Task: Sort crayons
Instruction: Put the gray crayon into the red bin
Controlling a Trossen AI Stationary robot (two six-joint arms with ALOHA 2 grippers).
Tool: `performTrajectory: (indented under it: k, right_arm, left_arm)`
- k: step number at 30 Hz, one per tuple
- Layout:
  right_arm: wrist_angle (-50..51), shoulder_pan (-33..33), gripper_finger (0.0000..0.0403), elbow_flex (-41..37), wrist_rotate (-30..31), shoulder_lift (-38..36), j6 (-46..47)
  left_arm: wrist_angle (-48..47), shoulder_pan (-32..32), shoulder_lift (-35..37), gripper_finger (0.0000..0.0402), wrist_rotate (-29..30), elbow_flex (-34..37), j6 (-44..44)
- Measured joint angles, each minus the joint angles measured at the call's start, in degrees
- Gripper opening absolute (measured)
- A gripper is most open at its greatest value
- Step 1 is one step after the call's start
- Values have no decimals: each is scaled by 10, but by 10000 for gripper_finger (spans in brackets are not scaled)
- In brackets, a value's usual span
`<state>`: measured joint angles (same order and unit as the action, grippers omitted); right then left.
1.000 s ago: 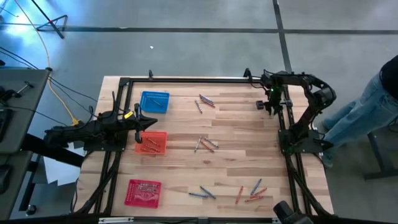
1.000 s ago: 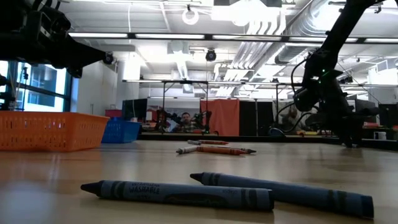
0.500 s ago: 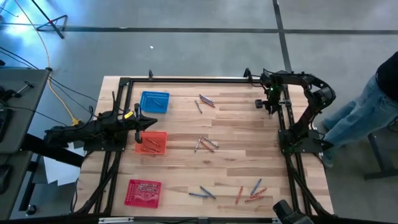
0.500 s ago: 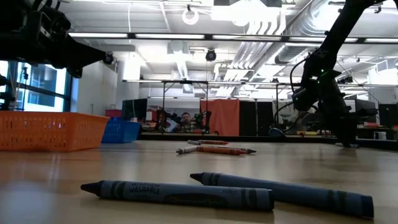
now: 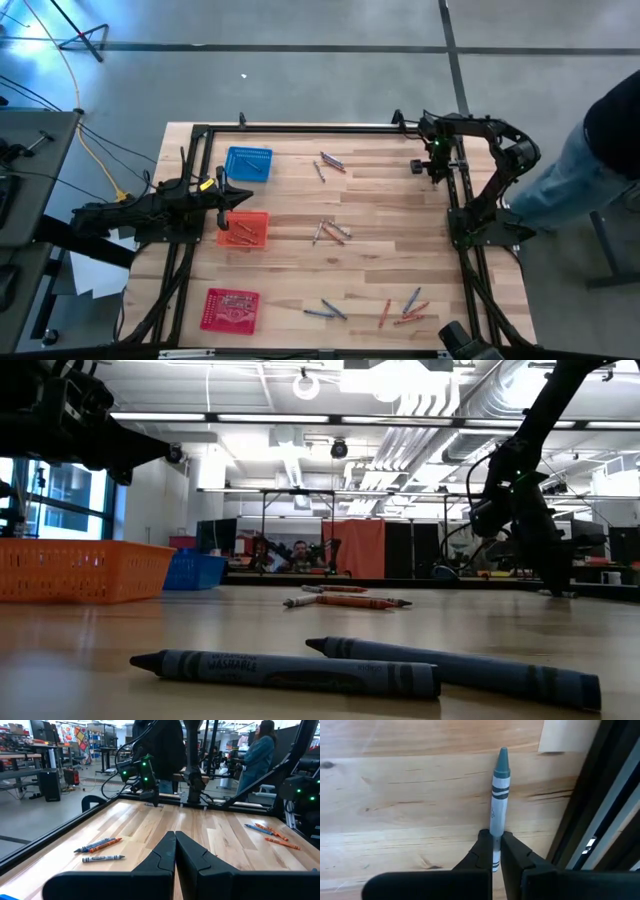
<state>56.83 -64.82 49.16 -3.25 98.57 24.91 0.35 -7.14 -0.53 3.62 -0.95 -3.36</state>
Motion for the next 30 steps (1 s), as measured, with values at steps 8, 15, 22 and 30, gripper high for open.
performTrajectory:
  k: [8,15,22,30]
  right_arm:
    - [0,0,1,13,0,-5,-11]
    - [-13,0,0,14,-18,-31,-12]
    - [-26,21,0,7,-54,-97,-8]
    - [-259,131,0,6,-192,-209,15]
  left_arm:
    - [0,0,0,1,0,0,0]
    - [0,0,0,1,0,0,0]
    - [0,0,0,1,0,0,0]
    - [0,0,0,1,0,0,0]
